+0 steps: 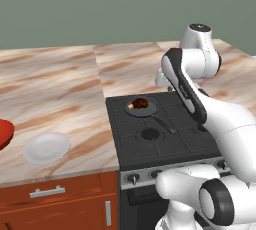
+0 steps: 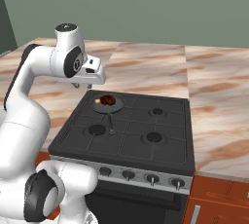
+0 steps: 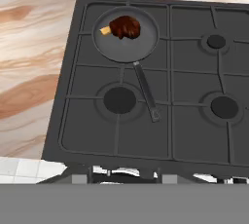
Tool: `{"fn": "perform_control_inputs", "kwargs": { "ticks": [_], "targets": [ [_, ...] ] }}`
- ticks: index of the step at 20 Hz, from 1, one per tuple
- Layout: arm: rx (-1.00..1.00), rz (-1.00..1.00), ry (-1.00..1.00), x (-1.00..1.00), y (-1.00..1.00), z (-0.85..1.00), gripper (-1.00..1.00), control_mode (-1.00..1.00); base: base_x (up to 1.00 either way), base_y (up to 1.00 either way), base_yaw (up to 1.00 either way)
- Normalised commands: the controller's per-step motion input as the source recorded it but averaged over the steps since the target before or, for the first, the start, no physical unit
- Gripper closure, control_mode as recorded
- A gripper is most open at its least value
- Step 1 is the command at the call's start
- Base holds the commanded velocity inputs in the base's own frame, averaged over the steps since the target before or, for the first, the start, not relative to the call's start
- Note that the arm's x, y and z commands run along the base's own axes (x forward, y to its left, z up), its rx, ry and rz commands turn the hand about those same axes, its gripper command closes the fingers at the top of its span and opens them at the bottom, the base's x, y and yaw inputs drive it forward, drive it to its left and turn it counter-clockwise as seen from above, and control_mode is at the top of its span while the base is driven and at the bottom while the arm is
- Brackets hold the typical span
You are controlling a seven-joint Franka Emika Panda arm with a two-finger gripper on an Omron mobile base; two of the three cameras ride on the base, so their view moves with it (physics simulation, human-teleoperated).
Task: Place the steak on the plate and place the lemon wedge on the same plate.
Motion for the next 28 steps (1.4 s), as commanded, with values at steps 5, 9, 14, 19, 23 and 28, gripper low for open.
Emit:
{"fn": "perform_control_inputs", "kwargs": {
  "ticks": [5, 9, 14, 19, 23, 28],
  "targets": [
    [0.00, -0.01, 0.00, 0.32, 0.02, -0.05, -1.00, -1.00, 0.00, 0.00, 0.00],
    [0.01, -0.07, 0.01, 0.53, 0.07, -0.28, -1.00, -1.00, 0.00, 0.00, 0.00],
    [0.08, -0.16, 0.13, 0.54, 0.12, -0.41, -1.00, -1.00, 0.00, 0.00, 0.00],
    [0.09, -0.24, 0.11, 0.56, 0.17, -0.38, -1.00, -1.00, 0.00, 0.00, 0.00],
    [0.00, -0.23, 0.08, 0.49, 0.07, -0.12, -1.00, -1.00, 0.00, 0.00, 0.00],
    [0.00, -0.27, 0.13, 0.51, 0.01, -0.03, -1.00, -1.00, 0.00, 0.00, 0.00]
  ]
}}
